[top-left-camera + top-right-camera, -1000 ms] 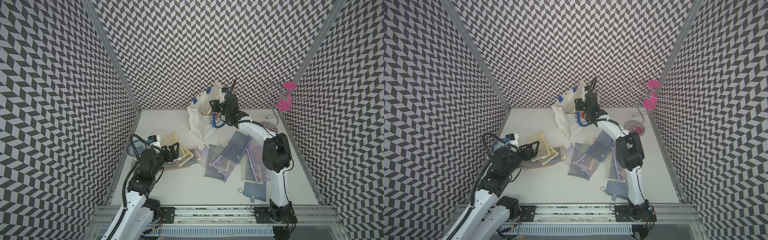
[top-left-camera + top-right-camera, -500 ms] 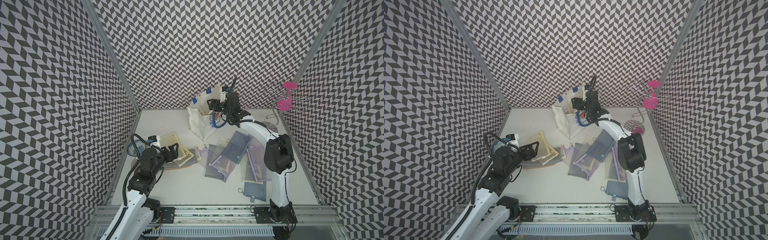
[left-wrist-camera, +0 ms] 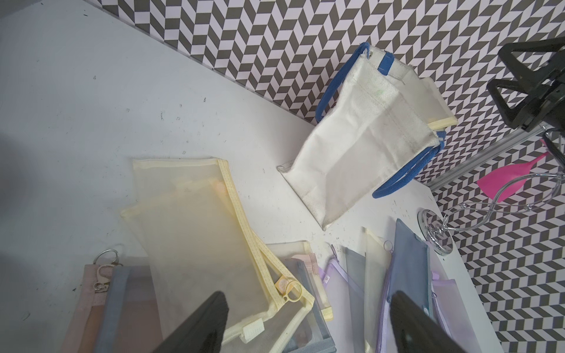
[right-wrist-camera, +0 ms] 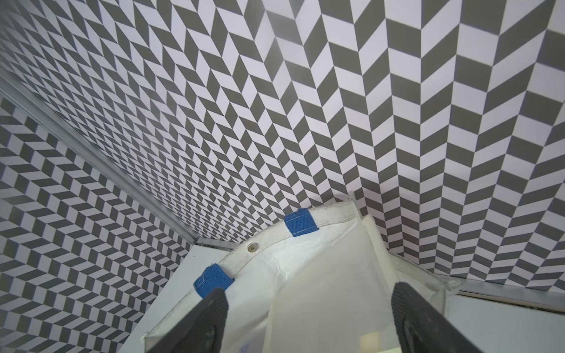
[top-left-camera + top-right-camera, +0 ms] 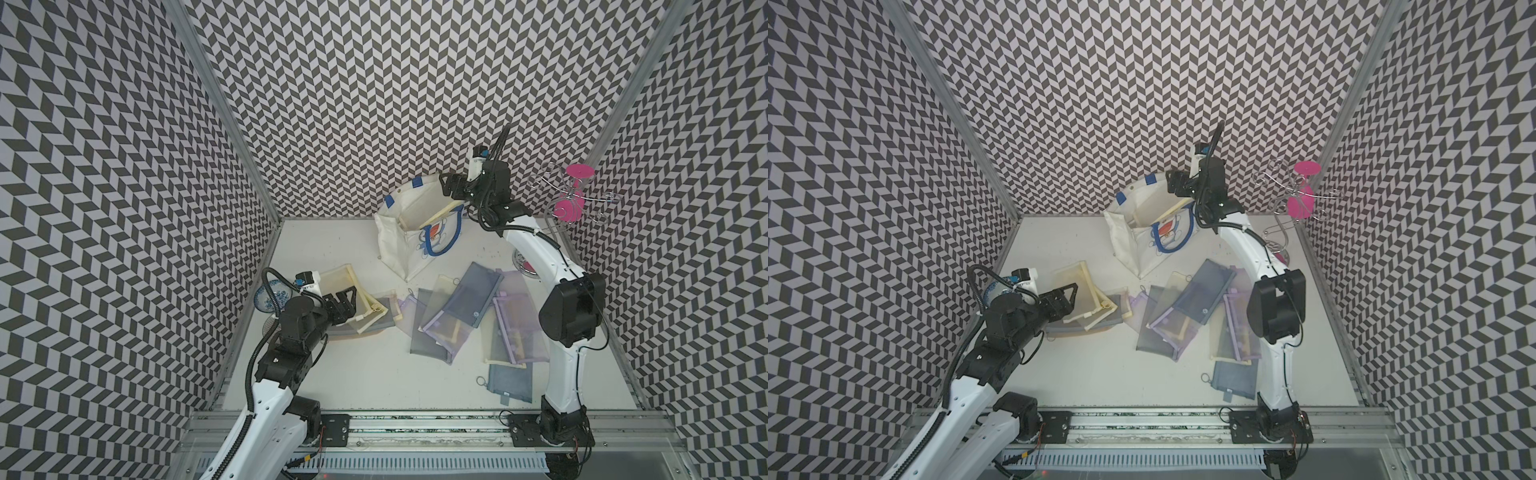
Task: Put the pencil pouch into the canvas bag
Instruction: Place the pencil pouch in the canvas bag.
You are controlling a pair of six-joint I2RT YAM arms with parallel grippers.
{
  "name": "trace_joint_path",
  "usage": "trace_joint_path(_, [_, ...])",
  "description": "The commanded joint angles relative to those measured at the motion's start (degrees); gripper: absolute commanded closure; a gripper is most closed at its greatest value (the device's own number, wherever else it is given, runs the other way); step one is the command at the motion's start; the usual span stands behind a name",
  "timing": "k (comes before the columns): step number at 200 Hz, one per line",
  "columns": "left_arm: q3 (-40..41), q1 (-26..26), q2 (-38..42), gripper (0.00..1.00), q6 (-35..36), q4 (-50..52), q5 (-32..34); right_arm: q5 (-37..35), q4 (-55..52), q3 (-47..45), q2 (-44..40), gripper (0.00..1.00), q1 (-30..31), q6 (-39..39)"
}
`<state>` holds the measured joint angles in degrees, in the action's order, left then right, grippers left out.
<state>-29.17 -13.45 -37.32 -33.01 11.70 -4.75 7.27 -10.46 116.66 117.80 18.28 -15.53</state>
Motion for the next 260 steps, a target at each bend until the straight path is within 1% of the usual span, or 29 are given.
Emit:
trace_joint_path(1, [-1.29,0.26,-0.42,0.16,0.48,0.33,0.66,-1.21,-1.37,2.21,2.12,0.16,0.19,2.6])
trace_joint_path(30, [-1.39,0.27,-1.17,0.18,0.54,-0.21,0.11,-0.71,-3.16,5.21,4.72,0.21,-0.68,3.02])
trace_joint_path(52, [-1.39,0.27,-1.35,0.19,0.61,-0.53,0.0,-0.07,-4.96,8.13,7.65,0.29,-1.36,2.95])
trace_joint_path(67, [-1.53,0.27,-1.35,0.2,0.76,-0.6,0.16,0.25,-6.02,9.57,9.64,0.3,-1.74,2.77])
trace_joint_path(91, [-1.65,0.27,-1.68,0.2,0.91,-0.94,0.12,0.57,-5.85,9.43,11.43,0.3,-1.96,2.17])
trace_joint_path(108, [-1.69,0.27,-2.05,0.21,0.87,-1.2,-0.07,2.08,-5.06,9.53,12.63,0.31,-1.85,1.42])
trace_joint_path(141, [-1.57,0.27,-2.59,0.21,0.93,-1.44,-0.09,3.63,-3.93,10.26,14.25,0.39,-0.59,1.14])
trace_joint_path(179, [-1.36,0.27,-2.32,0.21,1.11,-1.1,0.42,6.68,-1.51,9.78,14.5,0.39,0.45,1.47])
trace_joint_path(196, [-1.31,0.27,-2.07,0.21,1.29,-0.69,0.72,6.73,-1.31,9.22,13.63,0.35,0.44,2.07])
trace_joint_path(222, [-1.36,0.27,-2.05,0.22,1.2,-0.51,0.81,2.45,-0.59,5.25,9.67,0.28,-0.06,2.62])
trace_joint_path(241, [-1.44,0.27,-2.44,0.22,1.11,-0.36,0.66,-0.08,1.94,0.54,6.33,0.27,-0.55,2.43])
trace_joint_path(260, [-1.57,0.27,-3.01,0.22,0.94,-0.18,0.45,-1.65,0.18,2.48,7.09,0.26,-0.71,3.09])
